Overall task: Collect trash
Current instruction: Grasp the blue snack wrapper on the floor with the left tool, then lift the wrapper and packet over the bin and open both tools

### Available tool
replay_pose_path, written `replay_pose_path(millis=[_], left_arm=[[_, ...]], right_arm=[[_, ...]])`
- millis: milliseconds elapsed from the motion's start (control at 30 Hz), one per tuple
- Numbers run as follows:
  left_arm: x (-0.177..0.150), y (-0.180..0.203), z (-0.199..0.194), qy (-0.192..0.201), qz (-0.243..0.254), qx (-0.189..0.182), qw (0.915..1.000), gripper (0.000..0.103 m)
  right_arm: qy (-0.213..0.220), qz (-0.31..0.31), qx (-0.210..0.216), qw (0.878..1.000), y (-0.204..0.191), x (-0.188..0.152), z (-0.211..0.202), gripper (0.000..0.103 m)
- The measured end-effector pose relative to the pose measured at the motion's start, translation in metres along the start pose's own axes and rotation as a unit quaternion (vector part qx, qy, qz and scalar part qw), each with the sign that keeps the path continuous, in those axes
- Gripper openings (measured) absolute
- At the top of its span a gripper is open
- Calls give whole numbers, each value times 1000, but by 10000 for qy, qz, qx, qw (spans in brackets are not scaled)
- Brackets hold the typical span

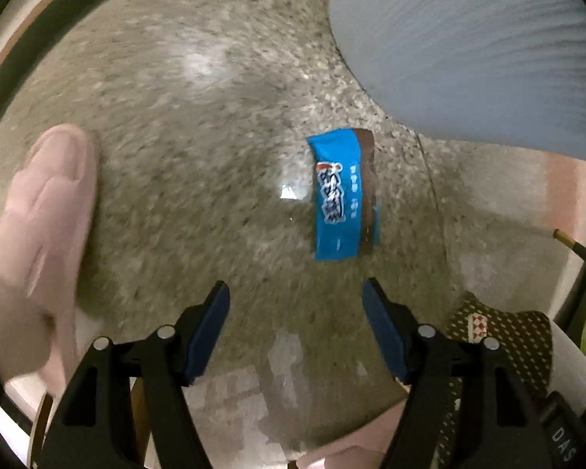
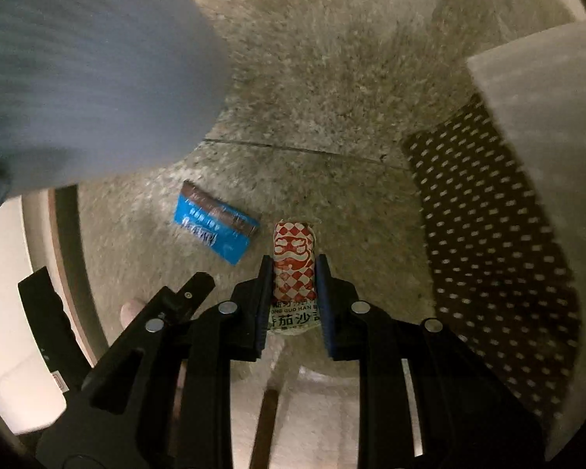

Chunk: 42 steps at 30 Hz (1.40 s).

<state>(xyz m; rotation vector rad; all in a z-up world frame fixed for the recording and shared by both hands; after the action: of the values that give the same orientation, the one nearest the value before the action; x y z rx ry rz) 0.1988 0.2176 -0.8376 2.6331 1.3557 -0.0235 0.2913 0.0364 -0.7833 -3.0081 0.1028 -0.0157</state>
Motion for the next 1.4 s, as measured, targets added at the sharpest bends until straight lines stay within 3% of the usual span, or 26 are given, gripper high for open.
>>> replay_pose_path(millis=[200, 500, 600, 733, 833, 867, 900, 933, 967, 1200, 1400], left_arm=[[13, 13, 28, 206, 384, 89, 9990, 69], [26, 30, 48, 460, 410, -137, 9980, 69], [29, 46, 53, 592, 589, 54, 9965, 69], [30, 71, 60, 584, 1210, 593, 9892, 68], [29, 88, 61, 564, 1411, 777, 9853, 55], [28, 89, 61, 587, 1419, 756, 9852, 39], [28, 91, 59, 559, 1483, 670, 9851, 34], [31, 83, 55, 520, 1487, 585, 9858, 15], [31, 78, 52, 424, 1435, 414, 9879, 9], [28, 50, 6, 232, 887, -2, 9958, 5], [24, 35, -65, 506, 546, -161, 9971, 2]], right_arm=[[-79, 93, -65, 9999, 3, 9, 35, 22], [-121, 201, -4, 9997, 4, 11, 64, 22], [-106, 142, 72, 9998, 0, 12, 68, 22], [-87, 126, 89, 9998, 2, 16, 63, 22], [-107, 91, 78, 9999, -1, 17, 61, 22], [-118, 58, 72, 9999, -2, 16, 60, 21], [-131, 32, 76, 9999, -3, 15, 58, 21], [-146, 23, 96, 9998, -5, 14, 56, 21], [-168, 0, 126, 9998, -10, 12, 54, 21], [-140, -408, 264, 9987, -44, -8, 20, 22], [60, -838, 336, 9959, -67, -26, -28, 22]])
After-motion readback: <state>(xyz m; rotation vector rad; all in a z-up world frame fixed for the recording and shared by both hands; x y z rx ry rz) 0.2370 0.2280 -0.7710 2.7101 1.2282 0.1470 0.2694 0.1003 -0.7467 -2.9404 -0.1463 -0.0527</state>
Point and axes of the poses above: each gripper's, at about its wrist camera, not at the fingertips, and z roughly the way its jaws point, y to its right, x to its top, the point moved 3 cm from there along z, roughly the way its jaws point, and after that the axes turned 10 degrees about y, right-handed, at the moved point
